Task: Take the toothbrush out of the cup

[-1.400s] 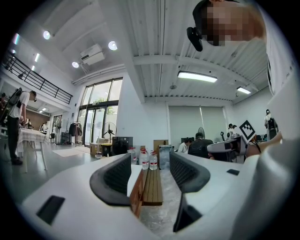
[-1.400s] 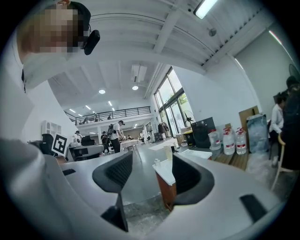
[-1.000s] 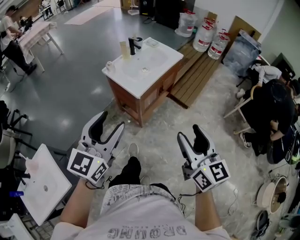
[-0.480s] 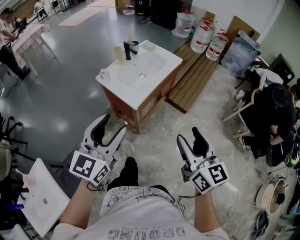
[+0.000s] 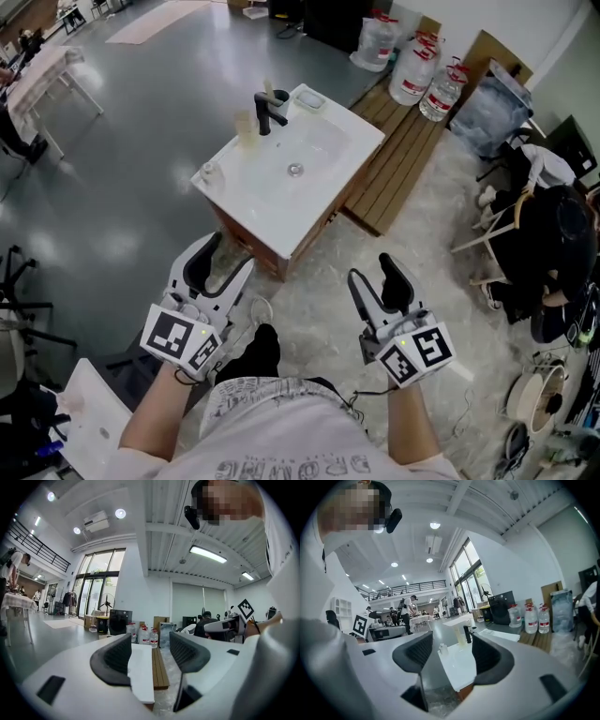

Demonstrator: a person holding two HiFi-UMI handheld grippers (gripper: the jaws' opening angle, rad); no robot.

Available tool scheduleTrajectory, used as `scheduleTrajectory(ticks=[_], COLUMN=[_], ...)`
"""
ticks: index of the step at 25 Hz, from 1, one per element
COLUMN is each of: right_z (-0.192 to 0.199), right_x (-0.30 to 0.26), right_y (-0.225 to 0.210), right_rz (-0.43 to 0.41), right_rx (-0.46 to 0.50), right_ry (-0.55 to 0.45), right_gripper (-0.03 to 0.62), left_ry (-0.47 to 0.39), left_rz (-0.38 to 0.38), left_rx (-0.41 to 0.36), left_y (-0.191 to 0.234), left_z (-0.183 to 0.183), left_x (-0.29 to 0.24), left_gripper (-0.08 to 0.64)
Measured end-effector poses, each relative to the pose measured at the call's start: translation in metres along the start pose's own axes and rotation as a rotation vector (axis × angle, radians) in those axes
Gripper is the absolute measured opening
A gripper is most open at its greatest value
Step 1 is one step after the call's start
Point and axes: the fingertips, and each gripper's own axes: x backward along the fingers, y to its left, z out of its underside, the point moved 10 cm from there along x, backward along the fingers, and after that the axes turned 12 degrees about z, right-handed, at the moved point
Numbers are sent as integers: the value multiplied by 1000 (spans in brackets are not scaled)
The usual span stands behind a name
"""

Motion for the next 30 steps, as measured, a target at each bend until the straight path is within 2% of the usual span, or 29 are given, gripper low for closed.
scheduleTrajectory(ticks=[10,15,30], right_z=[-22,-27,-44], right_x=[-115,-152,-187], right_y=[16,22,30], right_rz=[21,38,33], right_rx=[32,51,71], right_ry=[66,92,75], right_gripper=[264,264,264], left_ry=[19,24,3], left_rz=[18,27,9], left_rx=[55,61,58], left_y=[119,160,190], left_z=[-4,-1,-3], left_x=[-32,-38,-38], left_gripper=[265,265,265])
